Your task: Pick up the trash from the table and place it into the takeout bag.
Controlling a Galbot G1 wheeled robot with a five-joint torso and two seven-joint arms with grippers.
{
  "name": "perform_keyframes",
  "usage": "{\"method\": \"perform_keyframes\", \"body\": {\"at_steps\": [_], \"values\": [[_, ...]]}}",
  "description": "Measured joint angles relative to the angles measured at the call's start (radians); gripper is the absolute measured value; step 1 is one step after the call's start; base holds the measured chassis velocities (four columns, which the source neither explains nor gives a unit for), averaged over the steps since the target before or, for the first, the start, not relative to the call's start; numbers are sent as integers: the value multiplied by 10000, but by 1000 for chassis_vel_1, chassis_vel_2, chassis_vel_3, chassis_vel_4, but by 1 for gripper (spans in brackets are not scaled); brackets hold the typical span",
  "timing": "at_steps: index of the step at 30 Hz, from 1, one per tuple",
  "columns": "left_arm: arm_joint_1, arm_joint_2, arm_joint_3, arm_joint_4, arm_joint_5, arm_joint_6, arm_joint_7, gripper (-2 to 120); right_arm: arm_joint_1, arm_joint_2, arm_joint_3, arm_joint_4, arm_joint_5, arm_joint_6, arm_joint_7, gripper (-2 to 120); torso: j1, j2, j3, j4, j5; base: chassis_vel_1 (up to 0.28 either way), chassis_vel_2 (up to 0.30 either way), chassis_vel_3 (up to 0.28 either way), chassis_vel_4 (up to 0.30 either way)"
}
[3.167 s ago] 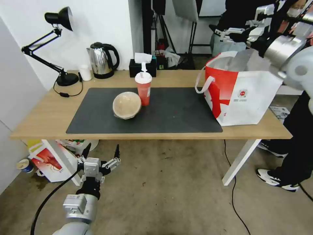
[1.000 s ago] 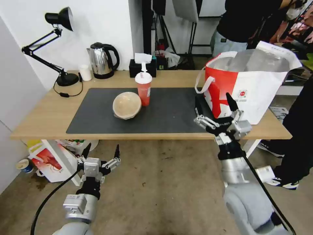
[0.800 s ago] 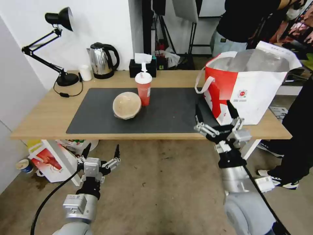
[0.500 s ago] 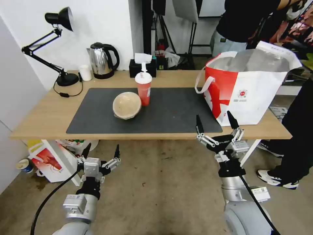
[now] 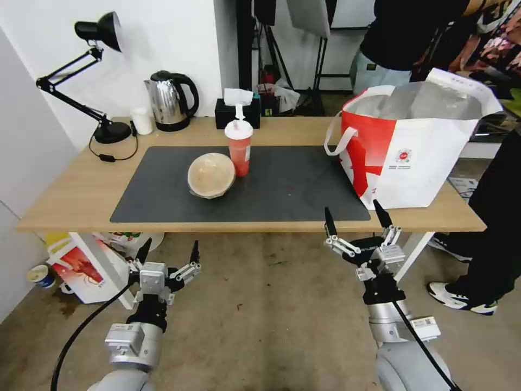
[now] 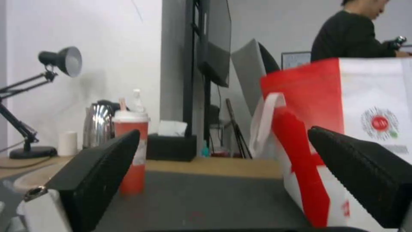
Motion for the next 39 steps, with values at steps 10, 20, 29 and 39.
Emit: {"method": "perform_keyframes", "body": {"at_steps": [10,20,29,39], "values": [[0,0,0,0,0,0,0,100,-667,-179,-174,290,-398,-63,795,100,0,1,0,0,0,0,0,0,0],[0,0,0,0,0,0,0,100,-998,-204,-411,217,-697,-40,1547,100,0,1,0,1,0,0,0,0,0],[0,0,0,0,0,0,0,100,-1320,-159,-602,131,-766,6,1865,100,0,1,0,0,-1,0,0,0,0],[0,0,0,0,0,0,0,100,-1516,-93,-772,-180,-965,14,2092,100,-1,1,0,0,0,0,0,0,0]]}}
